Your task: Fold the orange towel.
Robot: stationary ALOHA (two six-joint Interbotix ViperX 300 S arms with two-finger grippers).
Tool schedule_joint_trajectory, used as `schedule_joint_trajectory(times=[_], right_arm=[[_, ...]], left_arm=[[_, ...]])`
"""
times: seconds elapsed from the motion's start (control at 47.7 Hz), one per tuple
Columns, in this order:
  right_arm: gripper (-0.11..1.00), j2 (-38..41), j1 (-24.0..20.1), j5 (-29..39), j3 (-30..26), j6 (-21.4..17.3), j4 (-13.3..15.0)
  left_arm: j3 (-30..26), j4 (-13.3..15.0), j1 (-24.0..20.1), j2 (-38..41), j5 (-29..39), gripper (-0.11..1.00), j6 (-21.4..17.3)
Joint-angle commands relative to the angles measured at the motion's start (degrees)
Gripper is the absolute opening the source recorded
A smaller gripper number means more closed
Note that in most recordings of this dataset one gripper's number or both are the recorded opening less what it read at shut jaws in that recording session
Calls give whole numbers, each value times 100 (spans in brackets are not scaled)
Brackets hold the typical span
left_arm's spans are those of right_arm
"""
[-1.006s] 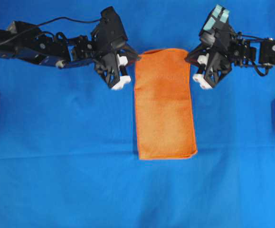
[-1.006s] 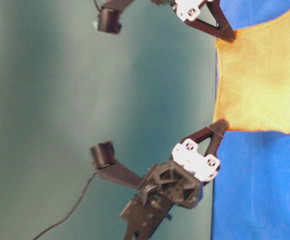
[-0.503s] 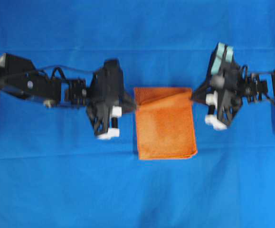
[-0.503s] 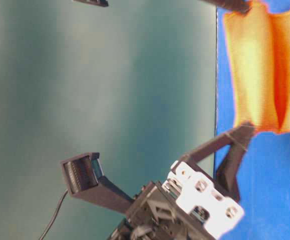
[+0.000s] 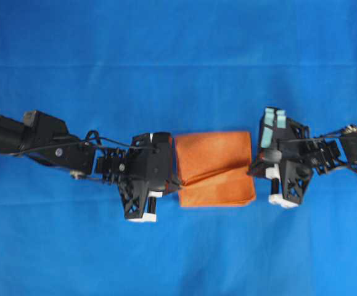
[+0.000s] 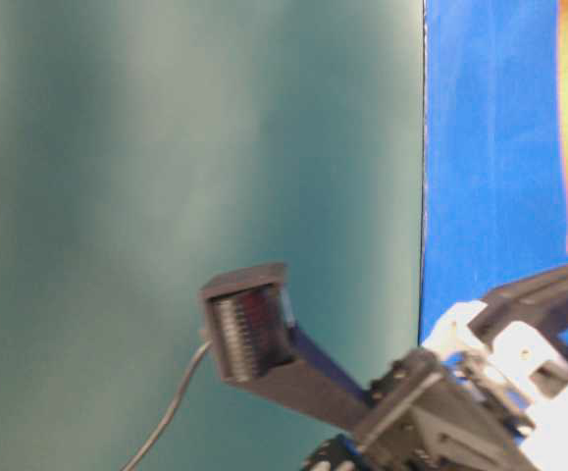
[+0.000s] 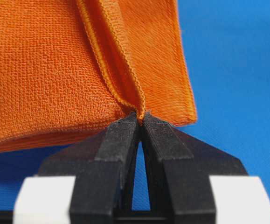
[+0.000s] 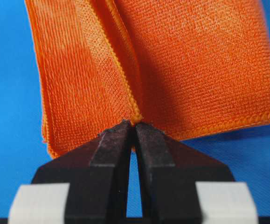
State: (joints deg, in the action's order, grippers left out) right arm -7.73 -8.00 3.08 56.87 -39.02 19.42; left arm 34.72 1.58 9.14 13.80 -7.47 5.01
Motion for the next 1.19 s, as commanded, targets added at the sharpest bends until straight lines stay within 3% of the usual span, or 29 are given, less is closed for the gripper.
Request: schedule_joint_trajectory(times=[0.0,0.461,0.503,0.587,0.692,0.859,1.027,1.174], right_arm=[[4,97,-62,-70,-141,-9,-18],[5,149,-193,-62,-237,-18,-79],[13,149,-255,-44,-246,-18,-105],[39,114,-404,26,-290,-18,-132],[63,-44,-615,237,-387,-18,-123],[55,-536,-791,765,-519,-9,-123],[57,-1187,-817,1380,-554,0,-88],[57,-1854,-817,1714,-519,0,141]], left_arm=[[-97,9,79,-44,-35,1,0],[-114,9,79,-35,-70,1,0],[-114,0,105,-35,-70,1,9],[-114,9,185,-88,-70,3,0],[-114,0,272,-272,-35,22,0],[-18,9,343,-817,220,69,-18],[97,9,360,-1459,694,66,-18],[352,0,343,-2153,879,66,-35]])
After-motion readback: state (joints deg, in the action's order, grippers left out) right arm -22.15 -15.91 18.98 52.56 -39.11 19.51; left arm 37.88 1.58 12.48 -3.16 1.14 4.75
